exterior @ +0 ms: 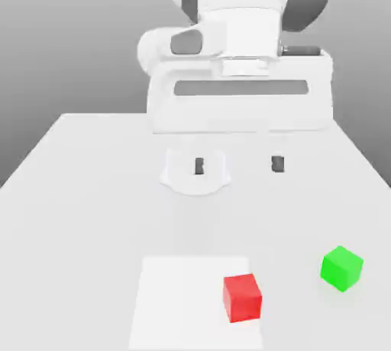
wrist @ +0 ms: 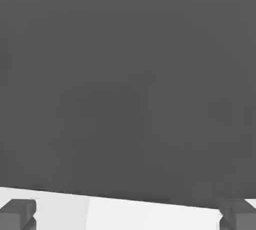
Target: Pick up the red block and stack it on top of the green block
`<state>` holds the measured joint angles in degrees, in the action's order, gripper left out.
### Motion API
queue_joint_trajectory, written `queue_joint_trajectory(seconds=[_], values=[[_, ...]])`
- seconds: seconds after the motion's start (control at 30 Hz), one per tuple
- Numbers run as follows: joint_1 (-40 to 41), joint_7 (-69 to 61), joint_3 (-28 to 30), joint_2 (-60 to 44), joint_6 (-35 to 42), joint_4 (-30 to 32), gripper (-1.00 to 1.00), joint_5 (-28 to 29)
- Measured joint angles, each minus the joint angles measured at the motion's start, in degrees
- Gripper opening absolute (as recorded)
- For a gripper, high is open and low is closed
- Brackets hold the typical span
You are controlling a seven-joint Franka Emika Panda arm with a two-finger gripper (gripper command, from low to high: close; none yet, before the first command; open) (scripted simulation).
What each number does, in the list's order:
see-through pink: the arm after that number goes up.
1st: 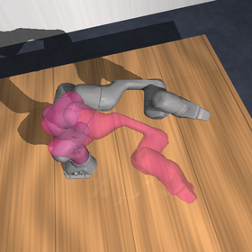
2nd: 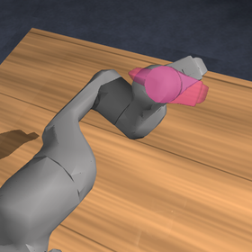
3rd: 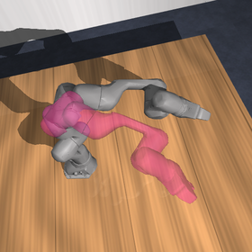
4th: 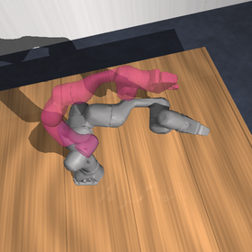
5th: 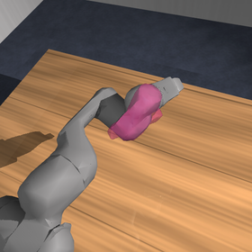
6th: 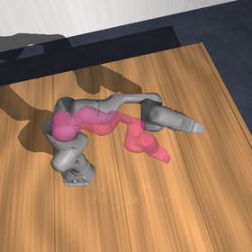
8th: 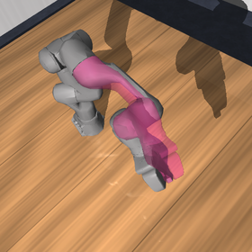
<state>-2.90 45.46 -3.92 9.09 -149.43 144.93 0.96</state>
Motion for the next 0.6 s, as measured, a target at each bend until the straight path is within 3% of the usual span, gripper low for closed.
queue_joint_trajectory(seconds=[0.23, 0.4, 0.43, 0.6], values=[[-1.79, -0.02, -0.94, -14.54, -7.17, 4.92, 0.0, 0.54], [-2.92, 1.39, 0.49, -24.93, -15.43, 4.1, 0.0, 2.52], [-3.18, 1.61, 0.82, -26.57, -16.8, 3.86, -1.0, 2.82], [-3.18, 1.73, 0.79, -26.57, -16.8, 3.86, -1.0, 2.94]])
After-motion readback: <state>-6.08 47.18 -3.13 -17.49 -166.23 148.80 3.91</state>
